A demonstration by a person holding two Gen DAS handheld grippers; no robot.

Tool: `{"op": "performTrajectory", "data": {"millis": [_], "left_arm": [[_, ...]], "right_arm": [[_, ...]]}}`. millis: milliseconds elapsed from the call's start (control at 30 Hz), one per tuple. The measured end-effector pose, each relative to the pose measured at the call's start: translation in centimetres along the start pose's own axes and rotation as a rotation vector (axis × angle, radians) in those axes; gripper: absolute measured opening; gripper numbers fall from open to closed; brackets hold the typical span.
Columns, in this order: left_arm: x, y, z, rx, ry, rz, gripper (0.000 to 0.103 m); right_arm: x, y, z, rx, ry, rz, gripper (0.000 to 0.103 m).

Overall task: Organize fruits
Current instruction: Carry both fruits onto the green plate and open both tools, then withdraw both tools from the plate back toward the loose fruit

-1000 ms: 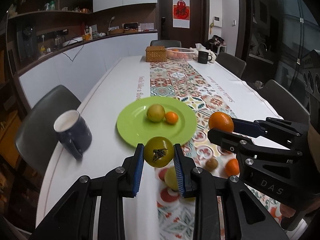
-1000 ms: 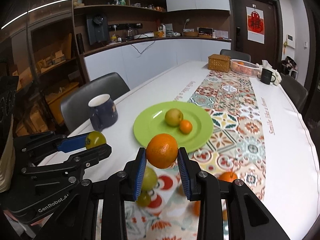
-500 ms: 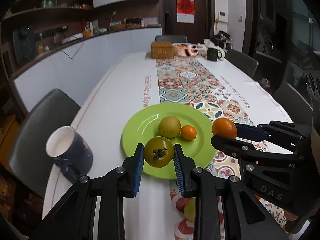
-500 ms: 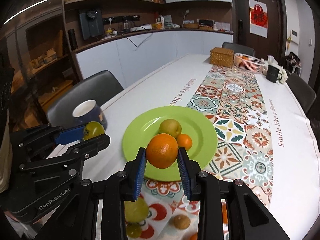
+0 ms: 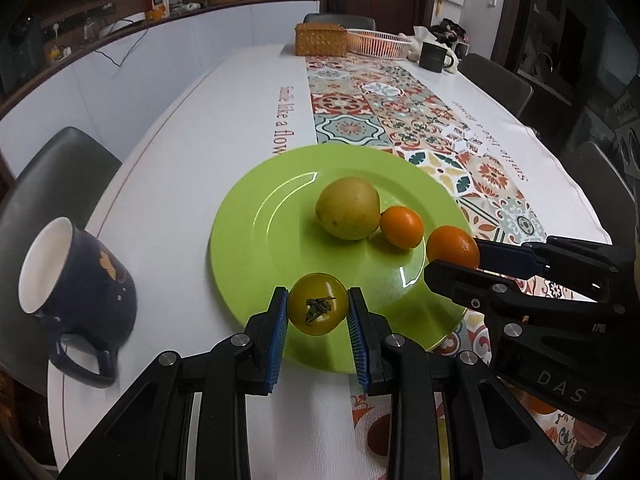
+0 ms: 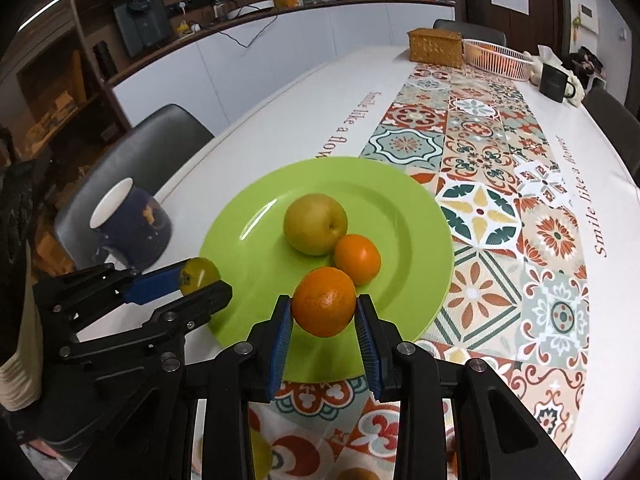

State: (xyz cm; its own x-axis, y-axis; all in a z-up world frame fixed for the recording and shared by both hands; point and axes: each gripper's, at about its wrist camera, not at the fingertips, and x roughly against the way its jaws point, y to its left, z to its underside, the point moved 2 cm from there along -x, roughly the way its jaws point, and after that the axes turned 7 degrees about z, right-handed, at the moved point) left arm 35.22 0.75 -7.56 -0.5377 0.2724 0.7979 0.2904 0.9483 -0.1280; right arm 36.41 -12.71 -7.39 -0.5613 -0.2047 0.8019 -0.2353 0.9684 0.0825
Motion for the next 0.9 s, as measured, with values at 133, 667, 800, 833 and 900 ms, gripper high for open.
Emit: {"op": "performTrajectory", "data": {"millis": [133,667,800,833,900], "left_arm": [[-0.2,0.0,0.1,0.007,0.010,-0.001,0.035],[8.0,-1.3,2.7,0.039,-0.122,-0.086,0.070],[10.9,-2.4,3.6,0.036,-0.178,-0.101,0.077],[11.4,-2.8,3.8,0.030,-0.189,-0.102,0.079],[12.6,-3.8,4.3,0.010,-0.211,-0.102,0.080]], "right_arm": [[-0.5,-0.2,0.0,-0.001,0.009,-0.003,0.033],[7.8,-0.8,2.3,0.005,-0.167,0.099,0.060],[10.7,-0.6,3.4,0.017,-0.231,0.117,0.063],[11.3,-0.6,3.6,0.019,-0.243,0.124,0.065],[12.6,-0.9,4.3,0.016,-0.269,0.139,0.069]]}}
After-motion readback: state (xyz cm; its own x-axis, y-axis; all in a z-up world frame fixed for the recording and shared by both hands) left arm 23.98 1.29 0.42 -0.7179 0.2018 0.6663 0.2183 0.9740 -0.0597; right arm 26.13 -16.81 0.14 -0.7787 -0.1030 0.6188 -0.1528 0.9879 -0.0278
